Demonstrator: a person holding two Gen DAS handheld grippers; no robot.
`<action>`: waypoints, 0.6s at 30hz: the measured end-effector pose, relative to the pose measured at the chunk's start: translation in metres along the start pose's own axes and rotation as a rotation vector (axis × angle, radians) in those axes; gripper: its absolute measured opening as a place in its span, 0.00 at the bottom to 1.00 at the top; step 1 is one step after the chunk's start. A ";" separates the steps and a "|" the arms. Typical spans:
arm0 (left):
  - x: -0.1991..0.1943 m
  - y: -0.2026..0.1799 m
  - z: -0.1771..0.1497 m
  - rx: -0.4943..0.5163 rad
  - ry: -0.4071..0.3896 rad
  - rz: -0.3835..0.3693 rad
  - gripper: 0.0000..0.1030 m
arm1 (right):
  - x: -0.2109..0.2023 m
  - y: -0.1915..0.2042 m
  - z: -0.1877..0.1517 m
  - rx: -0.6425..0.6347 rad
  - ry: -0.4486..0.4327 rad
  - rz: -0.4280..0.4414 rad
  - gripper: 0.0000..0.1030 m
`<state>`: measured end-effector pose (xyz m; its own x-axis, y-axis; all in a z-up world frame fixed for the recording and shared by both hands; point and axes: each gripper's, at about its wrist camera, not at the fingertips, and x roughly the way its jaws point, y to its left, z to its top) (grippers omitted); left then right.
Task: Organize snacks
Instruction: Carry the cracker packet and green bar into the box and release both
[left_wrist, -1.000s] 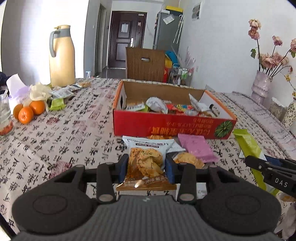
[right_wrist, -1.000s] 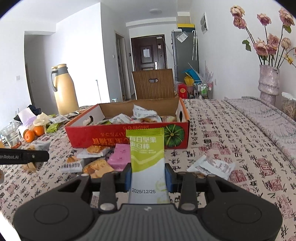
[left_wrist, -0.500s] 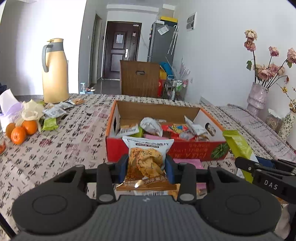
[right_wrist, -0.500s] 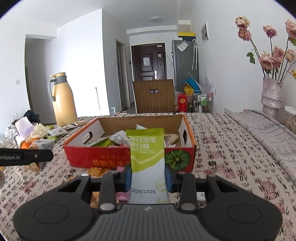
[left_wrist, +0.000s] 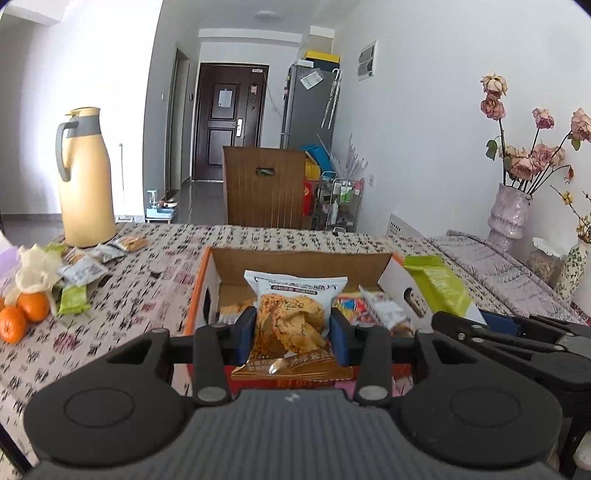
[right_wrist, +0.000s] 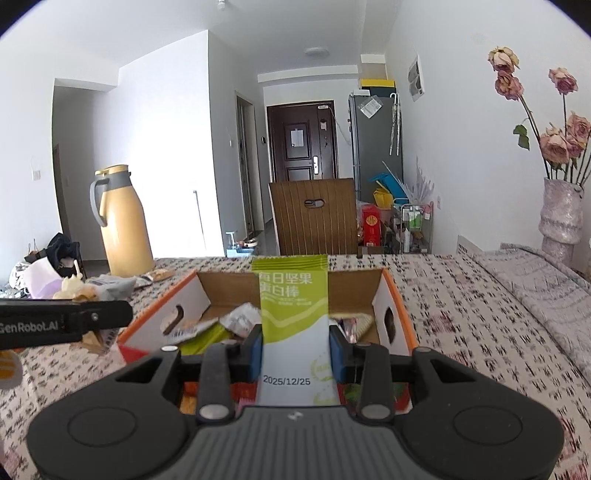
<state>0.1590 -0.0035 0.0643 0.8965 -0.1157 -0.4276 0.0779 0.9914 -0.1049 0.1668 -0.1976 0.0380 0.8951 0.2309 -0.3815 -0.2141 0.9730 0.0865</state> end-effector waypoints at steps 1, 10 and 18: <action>0.003 -0.001 0.003 0.000 -0.001 -0.003 0.40 | 0.005 0.000 0.004 0.000 -0.004 0.001 0.34; 0.040 -0.008 0.028 0.014 -0.013 -0.009 0.40 | 0.046 -0.006 0.035 -0.002 -0.021 -0.002 0.34; 0.079 -0.005 0.044 0.005 -0.014 0.010 0.40 | 0.082 -0.009 0.044 0.012 -0.013 -0.028 0.34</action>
<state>0.2488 -0.0153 0.0702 0.9034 -0.1051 -0.4156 0.0713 0.9928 -0.0960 0.2598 -0.1869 0.0467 0.9056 0.2034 -0.3721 -0.1842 0.9790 0.0870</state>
